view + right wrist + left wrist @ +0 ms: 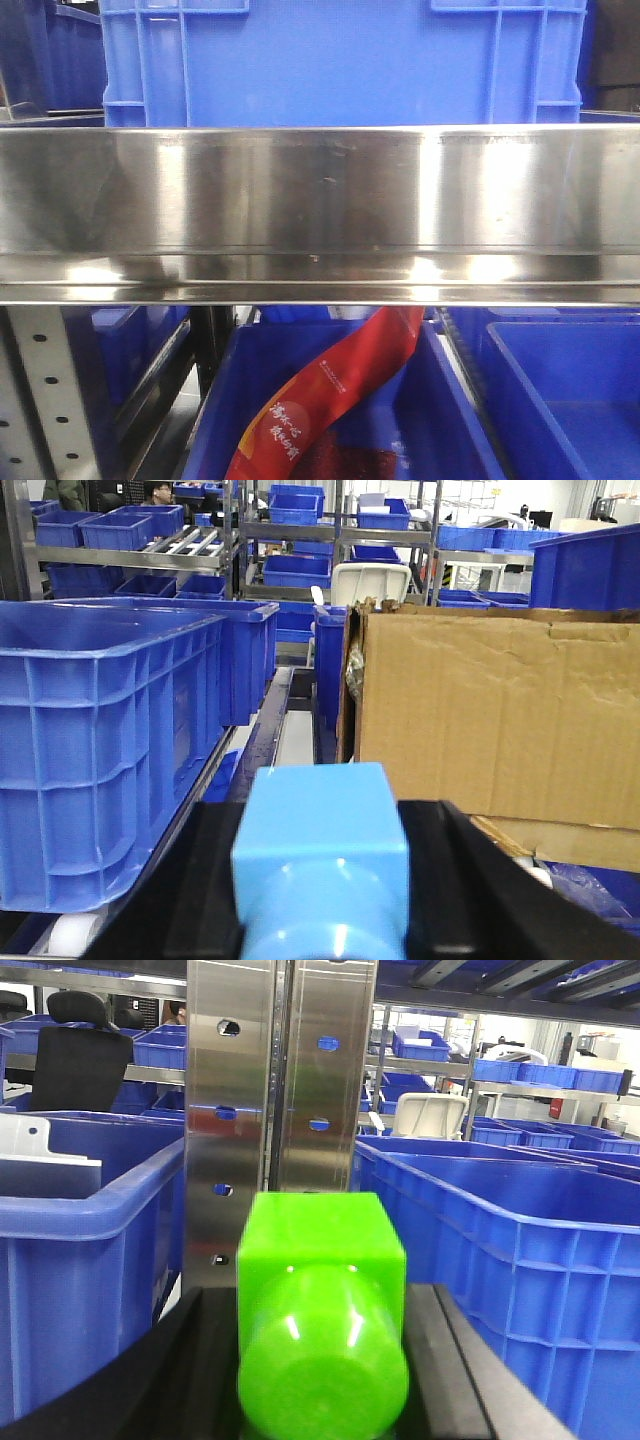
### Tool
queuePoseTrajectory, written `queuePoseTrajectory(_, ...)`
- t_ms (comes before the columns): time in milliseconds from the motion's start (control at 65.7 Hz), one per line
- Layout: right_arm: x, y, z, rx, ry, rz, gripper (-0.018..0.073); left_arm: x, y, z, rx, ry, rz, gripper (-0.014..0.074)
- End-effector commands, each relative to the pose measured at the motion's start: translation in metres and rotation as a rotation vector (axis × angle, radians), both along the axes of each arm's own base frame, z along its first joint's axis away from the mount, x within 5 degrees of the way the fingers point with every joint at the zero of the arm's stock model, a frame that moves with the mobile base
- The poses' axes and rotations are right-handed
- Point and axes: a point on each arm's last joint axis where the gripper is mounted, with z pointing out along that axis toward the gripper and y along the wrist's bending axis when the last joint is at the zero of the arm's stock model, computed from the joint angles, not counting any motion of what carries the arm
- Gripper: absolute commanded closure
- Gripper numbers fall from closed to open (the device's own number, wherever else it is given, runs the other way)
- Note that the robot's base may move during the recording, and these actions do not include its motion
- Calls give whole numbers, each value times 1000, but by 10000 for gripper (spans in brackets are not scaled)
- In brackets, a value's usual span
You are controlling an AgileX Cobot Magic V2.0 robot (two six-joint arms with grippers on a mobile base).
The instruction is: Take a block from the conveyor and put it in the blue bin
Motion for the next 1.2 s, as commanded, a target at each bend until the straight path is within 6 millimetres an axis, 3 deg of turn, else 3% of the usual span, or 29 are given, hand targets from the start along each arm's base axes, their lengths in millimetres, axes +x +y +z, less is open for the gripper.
queuePoseTrajectory(0,-1,0,3,-5,-35,-3,721,-1,0,2,8,-20,3,707)
queuePoseTrajectory(350,0,0,6,11,-43,4,721,1,-1,2,-13,-10,-7,707)
queuePoseTrajectory(548,14,5,28,136,-15,57,721,12,-3,21,40,44,-23,707)
queuePoseTrajectory(654,34,5,45,78,26,55,721,28,-6,38,94,67,-45,707)
queuePoseTrajectory(943,103,15,87,34,93,119,721,90,-20,73,-12,219,-144,707)
queuePoseTrajectory(1050,129,29,97,28,128,195,721,110,-33,84,27,231,-215,707)
queuePoseTrajectory(1187,161,52,109,23,142,281,721,138,-64,92,80,252,-344,707)
